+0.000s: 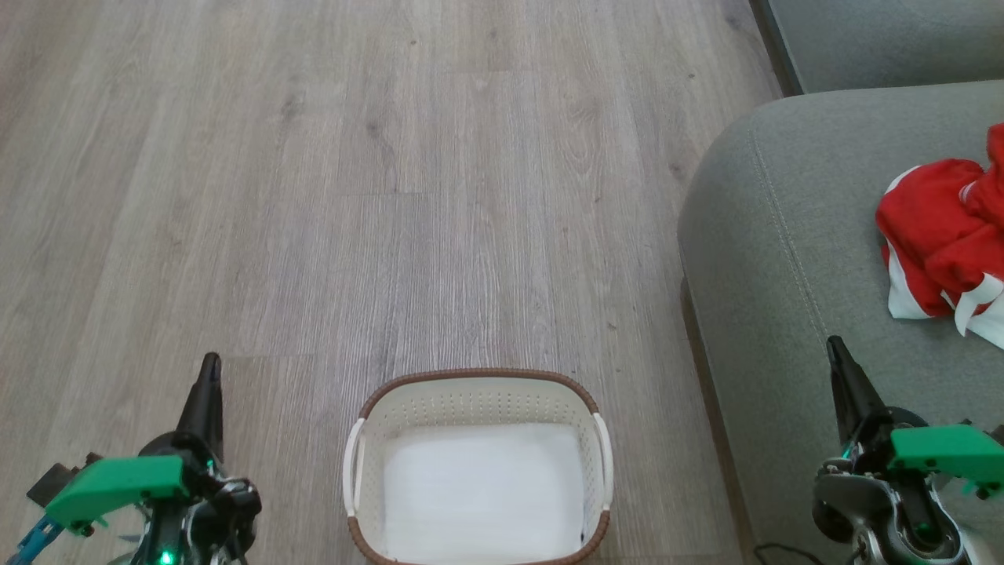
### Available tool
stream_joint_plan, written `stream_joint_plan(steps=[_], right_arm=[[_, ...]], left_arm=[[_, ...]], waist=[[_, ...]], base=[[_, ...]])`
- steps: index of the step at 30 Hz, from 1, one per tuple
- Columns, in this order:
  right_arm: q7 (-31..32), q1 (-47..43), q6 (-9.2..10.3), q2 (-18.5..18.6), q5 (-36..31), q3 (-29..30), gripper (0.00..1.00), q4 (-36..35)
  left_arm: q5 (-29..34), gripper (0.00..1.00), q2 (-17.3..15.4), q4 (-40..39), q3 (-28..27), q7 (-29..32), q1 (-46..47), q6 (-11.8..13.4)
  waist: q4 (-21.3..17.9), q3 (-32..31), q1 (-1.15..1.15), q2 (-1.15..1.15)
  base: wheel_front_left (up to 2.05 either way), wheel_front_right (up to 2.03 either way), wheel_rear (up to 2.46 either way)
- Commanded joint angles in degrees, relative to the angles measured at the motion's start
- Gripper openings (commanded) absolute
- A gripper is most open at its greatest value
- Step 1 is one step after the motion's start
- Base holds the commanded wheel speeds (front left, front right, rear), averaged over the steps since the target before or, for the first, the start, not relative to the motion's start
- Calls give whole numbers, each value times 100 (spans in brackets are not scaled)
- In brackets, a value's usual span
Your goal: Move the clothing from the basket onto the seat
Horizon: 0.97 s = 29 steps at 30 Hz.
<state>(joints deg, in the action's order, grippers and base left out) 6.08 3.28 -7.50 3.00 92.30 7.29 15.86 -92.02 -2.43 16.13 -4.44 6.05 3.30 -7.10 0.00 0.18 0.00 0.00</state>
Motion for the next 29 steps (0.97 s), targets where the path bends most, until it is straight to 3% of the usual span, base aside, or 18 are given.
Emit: stream_joint_plan(steps=[1,29], right_arm=[[30,289,1,1,-3,-91,0,-184],[35,290,1,-4,-9,-83,0,-184]], left_arm=[[-14,0,-44,-208,-208,45,289,-38],[-15,0,-44,-208,-208,44,289,-38]], waist=[[0,0,0,0],[0,0,0,0]], base=[[0,0,0],[0,0,0]])
